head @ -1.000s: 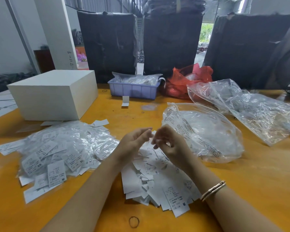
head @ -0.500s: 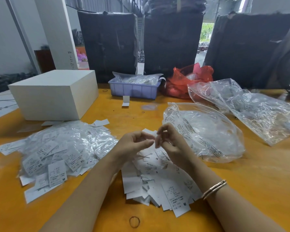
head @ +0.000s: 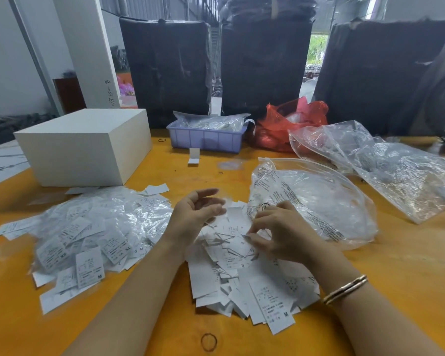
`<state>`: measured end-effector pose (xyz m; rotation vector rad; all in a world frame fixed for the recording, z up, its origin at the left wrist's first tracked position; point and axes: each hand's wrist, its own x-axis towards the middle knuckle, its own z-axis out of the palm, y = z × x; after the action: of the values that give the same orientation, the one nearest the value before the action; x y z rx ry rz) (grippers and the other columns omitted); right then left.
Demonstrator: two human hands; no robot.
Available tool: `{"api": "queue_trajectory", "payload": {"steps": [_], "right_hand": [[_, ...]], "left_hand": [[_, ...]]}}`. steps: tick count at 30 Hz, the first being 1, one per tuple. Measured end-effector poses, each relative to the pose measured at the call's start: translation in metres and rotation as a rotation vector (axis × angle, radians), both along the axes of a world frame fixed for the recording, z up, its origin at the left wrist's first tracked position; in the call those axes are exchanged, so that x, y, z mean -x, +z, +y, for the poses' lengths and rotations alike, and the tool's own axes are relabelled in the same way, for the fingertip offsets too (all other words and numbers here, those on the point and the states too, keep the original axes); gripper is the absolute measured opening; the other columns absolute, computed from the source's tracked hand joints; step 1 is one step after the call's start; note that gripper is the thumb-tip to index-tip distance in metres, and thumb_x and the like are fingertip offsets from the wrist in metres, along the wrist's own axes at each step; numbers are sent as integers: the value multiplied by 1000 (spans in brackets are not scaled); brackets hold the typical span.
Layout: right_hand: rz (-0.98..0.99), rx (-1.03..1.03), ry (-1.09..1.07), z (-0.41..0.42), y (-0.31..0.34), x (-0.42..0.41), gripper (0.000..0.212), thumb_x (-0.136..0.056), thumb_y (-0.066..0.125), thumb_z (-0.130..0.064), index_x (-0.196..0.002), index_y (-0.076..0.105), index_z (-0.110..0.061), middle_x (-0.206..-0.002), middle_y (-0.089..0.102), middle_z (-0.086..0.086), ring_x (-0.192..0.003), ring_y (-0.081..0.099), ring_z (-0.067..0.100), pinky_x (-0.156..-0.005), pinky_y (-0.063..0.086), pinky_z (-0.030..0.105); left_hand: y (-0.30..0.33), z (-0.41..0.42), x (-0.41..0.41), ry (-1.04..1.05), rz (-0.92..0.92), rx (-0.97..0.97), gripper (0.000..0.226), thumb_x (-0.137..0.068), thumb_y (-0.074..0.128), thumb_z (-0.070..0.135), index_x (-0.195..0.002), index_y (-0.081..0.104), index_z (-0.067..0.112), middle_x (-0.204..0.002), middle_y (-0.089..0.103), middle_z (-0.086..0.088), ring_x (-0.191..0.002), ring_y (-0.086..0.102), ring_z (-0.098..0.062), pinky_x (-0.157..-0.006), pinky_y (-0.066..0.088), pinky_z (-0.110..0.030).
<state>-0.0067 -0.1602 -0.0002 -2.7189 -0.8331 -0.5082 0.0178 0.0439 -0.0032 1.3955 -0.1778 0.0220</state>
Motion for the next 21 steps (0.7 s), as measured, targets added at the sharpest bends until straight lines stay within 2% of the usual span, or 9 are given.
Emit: {"api": "queue_trajectory", "payload": {"steps": [3, 5, 6, 8, 10, 14, 17, 19, 21], "right_hand": [[-108, -234, -49, 7, -1, -1, 14, -85, 59, -21, -74, 67, -19, -76, 66, -9, -73, 59, 12, -82, 39, 39], [-32, -420, -52, 9, 0, -3, 13, -87, 58, -22, -77, 66, -18, -78, 65, -9, -76, 60, 12, -82, 44, 45], [27, -385, -52, 8, 0, -4, 15, -88, 57, -31, -83, 67, -20, -83, 65, -11, -81, 59, 10, -85, 43, 44], [109, -136, -68, 5, -3, -4, 32, -83, 53, -53, -98, 67, -28, -98, 64, -16, -93, 54, 3, -93, 36, 37], [139, 22, -57, 1, -5, -4, 38, -80, 54, -59, -105, 66, -32, -105, 61, -19, -98, 51, 1, -92, 31, 33], [63, -38, -18, 1, -1, -3, 17, -84, 60, -34, -91, 73, -26, -92, 69, -16, -84, 59, 2, -92, 37, 36], [12, -133, -39, 2, -2, -5, 13, -84, 60, -22, -83, 73, -19, -85, 69, -9, -80, 62, 10, -88, 44, 38], [48, -117, -40, 0, -3, -6, 16, -84, 61, -34, -89, 71, -23, -93, 67, -12, -90, 59, 8, -90, 41, 38], [126, -15, -39, -1, -4, -6, 32, -82, 57, -52, -102, 68, -29, -105, 63, -17, -99, 53, 3, -92, 35, 35]], "left_hand": [[0, -2, 1, -12, -19, 6, 33, -81, 67, -4, -106, 62, 17, -79, 72, 5, -75, 67, -8, -64, 51, -18], [0, -3, 1, 0, -40, -4, 31, -81, 67, -2, -104, 64, 18, -79, 71, 5, -78, 65, -9, -66, 51, -18], [-1, -3, 1, 10, -48, -6, 30, -81, 67, -2, -103, 64, 19, -79, 71, 6, -79, 65, -10, -67, 51, -18], [-1, -2, 0, 38, -56, -9, 30, -82, 67, -1, -101, 64, 22, -78, 70, 7, -80, 65, -10, -68, 52, -17], [-1, -2, 0, 60, -58, -8, 29, -81, 67, 0, -99, 64, 23, -78, 70, 8, -80, 65, -9, -67, 52, -16], [-3, -2, -1, 69, -53, -12, 29, -82, 67, 0, -99, 63, 23, -81, 68, 5, -82, 65, -12, -67, 52, -18], [-3, -3, -1, 63, -48, -15, 30, -83, 66, 0, -99, 64, 25, -83, 67, 4, -83, 63, -14, -69, 50, -20], [-4, -4, -1, 53, -50, -7, 31, -83, 65, -2, -99, 63, 24, -82, 66, 3, -81, 62, -13, -69, 49, -21], [-4, -4, -2, 52, -55, 1, 32, -82, 65, -4, -100, 63, 23, -81, 64, 2, -76, 60, -11, -67, 48, -21]]}}
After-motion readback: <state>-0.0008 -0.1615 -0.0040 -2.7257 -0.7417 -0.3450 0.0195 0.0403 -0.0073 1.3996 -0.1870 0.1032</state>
